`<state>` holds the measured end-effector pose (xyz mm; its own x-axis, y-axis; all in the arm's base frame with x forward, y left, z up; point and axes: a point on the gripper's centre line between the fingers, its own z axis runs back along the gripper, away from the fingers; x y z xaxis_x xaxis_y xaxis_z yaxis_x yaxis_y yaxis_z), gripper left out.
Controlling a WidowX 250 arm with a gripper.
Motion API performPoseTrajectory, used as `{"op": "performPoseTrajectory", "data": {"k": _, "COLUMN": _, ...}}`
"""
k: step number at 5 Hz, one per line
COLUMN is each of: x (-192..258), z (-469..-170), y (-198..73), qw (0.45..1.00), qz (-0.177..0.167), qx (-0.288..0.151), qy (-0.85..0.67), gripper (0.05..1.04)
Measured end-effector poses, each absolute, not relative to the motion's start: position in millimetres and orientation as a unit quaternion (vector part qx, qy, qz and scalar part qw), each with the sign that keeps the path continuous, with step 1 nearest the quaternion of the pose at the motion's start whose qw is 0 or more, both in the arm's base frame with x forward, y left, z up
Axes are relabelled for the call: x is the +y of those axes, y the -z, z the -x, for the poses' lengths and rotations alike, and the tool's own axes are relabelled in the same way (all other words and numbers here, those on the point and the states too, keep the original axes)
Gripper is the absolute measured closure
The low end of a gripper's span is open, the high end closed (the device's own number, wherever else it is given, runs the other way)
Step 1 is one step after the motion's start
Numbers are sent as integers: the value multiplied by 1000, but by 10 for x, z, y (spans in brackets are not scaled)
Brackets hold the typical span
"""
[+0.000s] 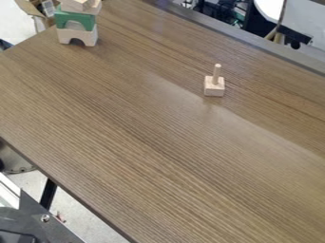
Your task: Put the wooden block between the two objects on the table
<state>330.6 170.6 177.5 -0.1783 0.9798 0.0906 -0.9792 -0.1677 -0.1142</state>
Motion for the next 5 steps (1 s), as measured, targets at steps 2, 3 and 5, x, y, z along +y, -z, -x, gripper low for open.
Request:
{"op": "performPoseTrajectory", "data": {"k": 2, "x": 1744, "z": -3372, "y": -1644, "qw": 638, "qz": -3, "qx": -45, "qy": -769, "gripper": 85}}
{"op": "performPoseTrajectory", "data": {"k": 3, "x": 1868, "z": -3470, "y": -1699, "qw": 626, "qz": 7, "qx": -46, "qy": -778, "gripper": 85}}
{"op": "performPoseTrajectory", "data": {"k": 5, "x": 2095, "z": -3566, "y": -1688, "qw": 600, "qz": 8, "qx": -41, "qy": -799, "gripper": 85}}
